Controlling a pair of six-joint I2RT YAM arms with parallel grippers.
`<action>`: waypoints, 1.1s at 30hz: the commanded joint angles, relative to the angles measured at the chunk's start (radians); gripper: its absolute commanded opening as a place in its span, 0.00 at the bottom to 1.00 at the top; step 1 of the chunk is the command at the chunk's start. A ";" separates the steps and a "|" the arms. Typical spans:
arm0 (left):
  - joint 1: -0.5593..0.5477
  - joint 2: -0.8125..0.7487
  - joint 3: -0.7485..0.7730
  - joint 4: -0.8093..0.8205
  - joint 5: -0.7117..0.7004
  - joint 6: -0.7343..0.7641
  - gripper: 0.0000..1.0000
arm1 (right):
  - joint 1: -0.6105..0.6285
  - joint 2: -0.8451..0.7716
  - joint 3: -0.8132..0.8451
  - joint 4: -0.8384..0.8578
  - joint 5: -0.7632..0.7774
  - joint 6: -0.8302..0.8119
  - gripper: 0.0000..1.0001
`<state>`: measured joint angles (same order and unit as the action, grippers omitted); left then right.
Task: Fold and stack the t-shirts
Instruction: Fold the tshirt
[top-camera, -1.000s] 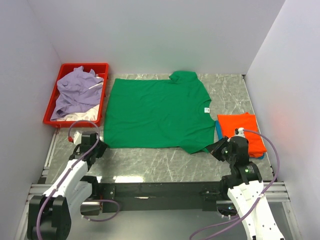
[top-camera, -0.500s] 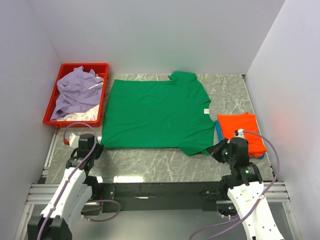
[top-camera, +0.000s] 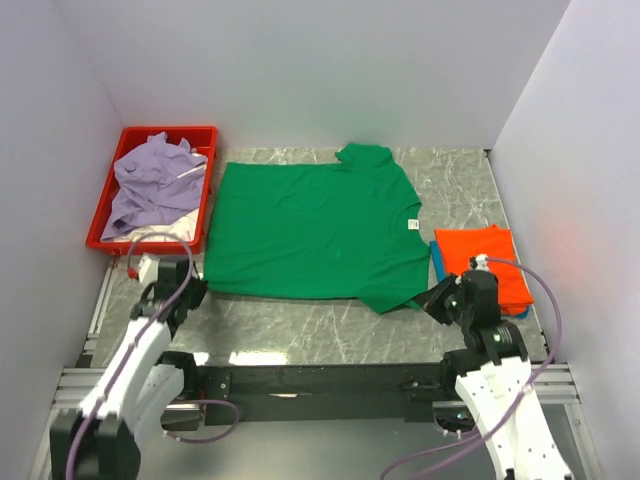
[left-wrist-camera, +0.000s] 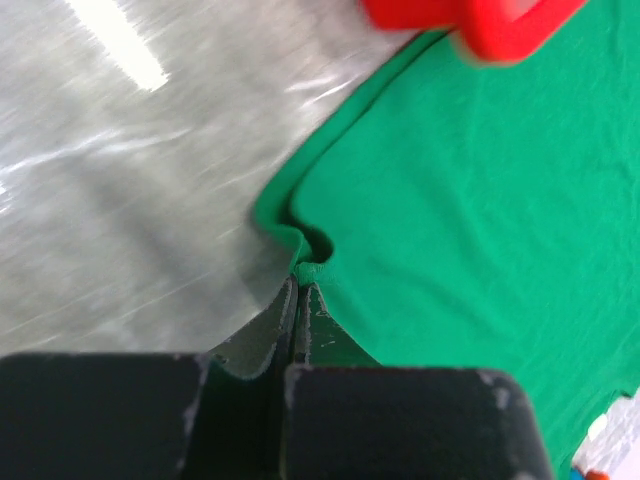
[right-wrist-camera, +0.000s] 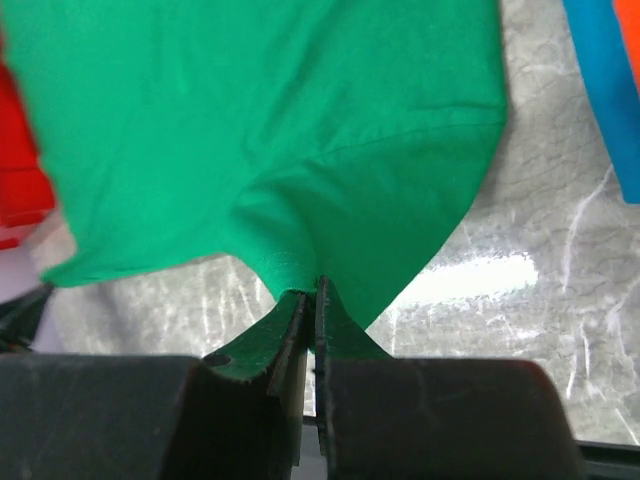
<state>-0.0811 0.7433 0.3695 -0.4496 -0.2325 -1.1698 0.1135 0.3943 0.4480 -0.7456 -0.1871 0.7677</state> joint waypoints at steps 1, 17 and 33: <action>-0.009 0.187 0.127 0.120 -0.004 0.024 0.01 | 0.000 0.165 0.083 0.148 0.037 -0.040 0.03; -0.025 0.751 0.560 0.106 -0.067 0.068 0.01 | 0.054 0.985 0.619 0.259 0.120 -0.226 0.00; -0.025 0.835 0.667 0.080 -0.080 0.081 0.01 | 0.058 1.209 0.836 0.247 0.184 -0.303 0.00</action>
<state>-0.1024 1.5703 0.9943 -0.3698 -0.2874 -1.1107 0.1680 1.5803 1.2156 -0.5201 -0.0257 0.4950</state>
